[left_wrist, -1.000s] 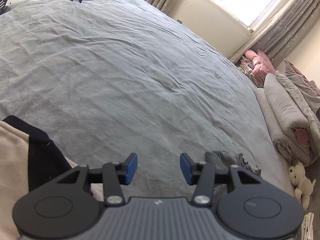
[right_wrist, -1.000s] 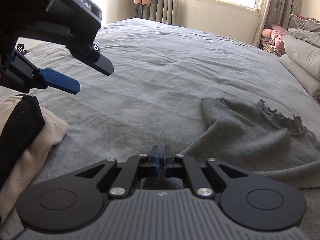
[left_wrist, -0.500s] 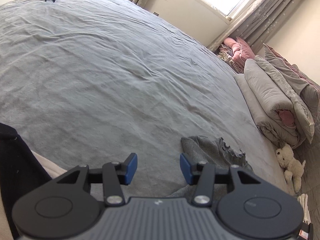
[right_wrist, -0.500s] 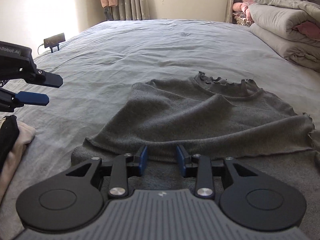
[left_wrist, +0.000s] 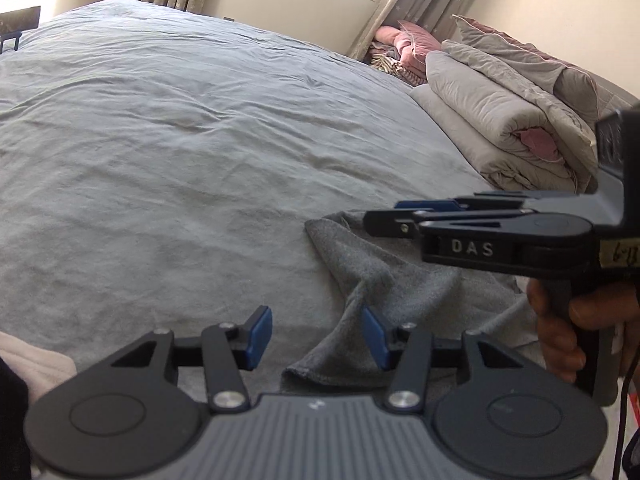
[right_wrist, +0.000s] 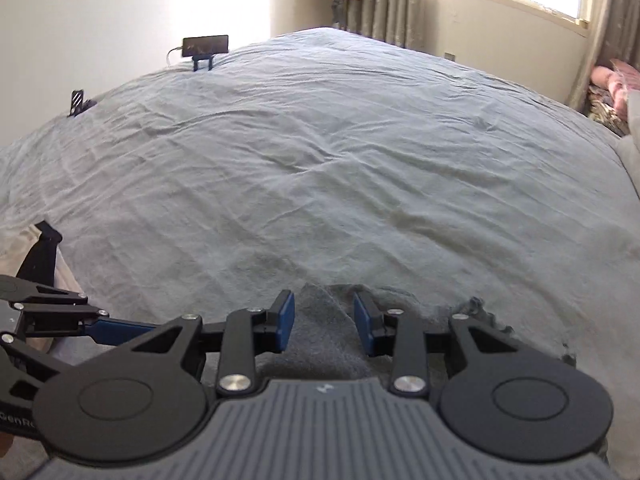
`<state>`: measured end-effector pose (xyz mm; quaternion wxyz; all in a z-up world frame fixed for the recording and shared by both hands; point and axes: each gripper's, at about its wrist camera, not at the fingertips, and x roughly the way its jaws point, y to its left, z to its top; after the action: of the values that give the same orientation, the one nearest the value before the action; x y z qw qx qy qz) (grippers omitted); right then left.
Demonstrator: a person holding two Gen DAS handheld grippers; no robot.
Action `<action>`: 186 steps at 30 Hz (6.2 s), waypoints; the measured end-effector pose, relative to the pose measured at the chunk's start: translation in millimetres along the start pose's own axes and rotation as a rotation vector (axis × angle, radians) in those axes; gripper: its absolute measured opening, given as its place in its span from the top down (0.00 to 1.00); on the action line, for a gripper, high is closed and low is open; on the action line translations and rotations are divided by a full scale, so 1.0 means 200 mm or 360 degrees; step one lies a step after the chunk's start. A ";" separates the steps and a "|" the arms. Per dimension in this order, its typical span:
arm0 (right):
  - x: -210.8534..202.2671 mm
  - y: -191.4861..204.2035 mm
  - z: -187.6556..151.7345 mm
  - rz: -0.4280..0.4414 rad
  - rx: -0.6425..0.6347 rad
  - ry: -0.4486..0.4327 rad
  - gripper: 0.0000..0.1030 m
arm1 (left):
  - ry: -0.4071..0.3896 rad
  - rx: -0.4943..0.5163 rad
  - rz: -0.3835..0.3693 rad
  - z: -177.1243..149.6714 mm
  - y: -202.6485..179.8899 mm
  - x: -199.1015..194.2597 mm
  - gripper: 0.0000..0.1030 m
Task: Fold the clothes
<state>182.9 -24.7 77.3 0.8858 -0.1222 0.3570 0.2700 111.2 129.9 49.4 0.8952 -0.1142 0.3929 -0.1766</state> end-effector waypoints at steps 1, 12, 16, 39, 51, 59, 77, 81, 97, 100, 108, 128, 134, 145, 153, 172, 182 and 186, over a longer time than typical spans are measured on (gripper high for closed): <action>0.06 0.02 0.02 0.0042 -0.0078 0.0031 0.64 | 0.0015 0.0034 0.0005 -0.01 -0.01 0.02 0.50; 0.16 -0.02 0.03 -0.0084 -0.0014 0.0037 0.97 | 0.0080 0.0229 0.0143 -0.05 -0.08 0.08 0.89; 0.15 -0.08 -0.01 -0.0080 0.0276 -0.0100 0.97 | 0.0071 0.0248 0.0160 -0.04 -0.09 0.06 0.94; -0.65 -0.53 -0.71 -0.0600 0.0905 -0.0110 0.45 | 0.0070 -0.0056 0.0146 0.02 0.02 0.01 0.91; -0.58 -0.60 -0.90 -0.0731 0.1040 -0.0031 0.91 | 0.0042 0.0058 0.0180 -0.04 -0.06 0.07 0.86; -0.88 -0.49 -0.89 -0.0722 0.1073 -0.0263 0.96 | 0.0043 0.0079 0.0200 -0.05 -0.06 0.07 0.84; -0.78 -0.44 -1.00 -0.0671 0.0938 0.0073 0.86 | 0.0073 0.0111 0.0273 -0.03 -0.04 0.04 0.84; -0.82 -0.40 -0.97 -0.0674 0.0839 -0.0036 0.85 | 0.0015 0.0114 0.0293 -0.02 -0.03 0.02 0.84; -0.71 -0.35 -0.97 -0.0685 0.0695 0.0097 0.74 | -0.0045 0.0441 0.0245 -0.15 -0.22 0.08 0.84; -0.76 -0.42 -1.00 -0.0735 0.0758 0.0141 0.72 | -0.0052 0.0449 0.0262 -0.16 -0.22 0.06 0.84; -1.24 -0.82 -1.15 -0.0902 0.1321 -0.0177 0.52 | -0.0104 0.0399 0.0291 -0.15 -0.23 -0.02 0.80; -1.39 -1.40 -1.73 -0.1309 0.1971 -0.0231 0.48 | -0.0088 0.0345 0.0297 -0.14 -0.25 0.00 0.75; -1.40 -1.34 -1.61 -0.1344 0.1865 -0.0414 0.95 | -0.0090 0.0321 0.0300 -0.13 -0.25 -0.01 0.74; -1.03 -0.16 -0.75 -0.0600 0.0350 -0.0886 0.95 | -0.0146 0.0018 0.0172 -0.04 -0.14 -0.08 0.74; -0.50 0.34 -0.79 -0.0283 0.0100 -0.0392 0.94 | -0.0102 -0.0147 0.0017 -0.06 -0.08 -0.13 0.70; -0.66 0.28 -0.86 0.0192 0.0362 -0.0238 0.85 | 0.0139 -0.0238 -0.0192 -0.18 -0.14 -0.13 0.65; -0.64 0.04 -0.88 0.0071 0.0678 -0.0077 0.66 | 0.0211 0.0115 0.0025 -0.25 -0.26 -0.08 0.62; -0.69 -0.16 -0.94 0.0022 0.0953 -0.0052 0.66 | 0.0206 0.0223 0.0128 -0.28 -0.30 -0.06 0.63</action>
<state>12.3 -182.2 39.1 0.8863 0.1514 0.4072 0.1606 48.2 76.4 41.3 0.8801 -0.0237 0.4408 -0.1748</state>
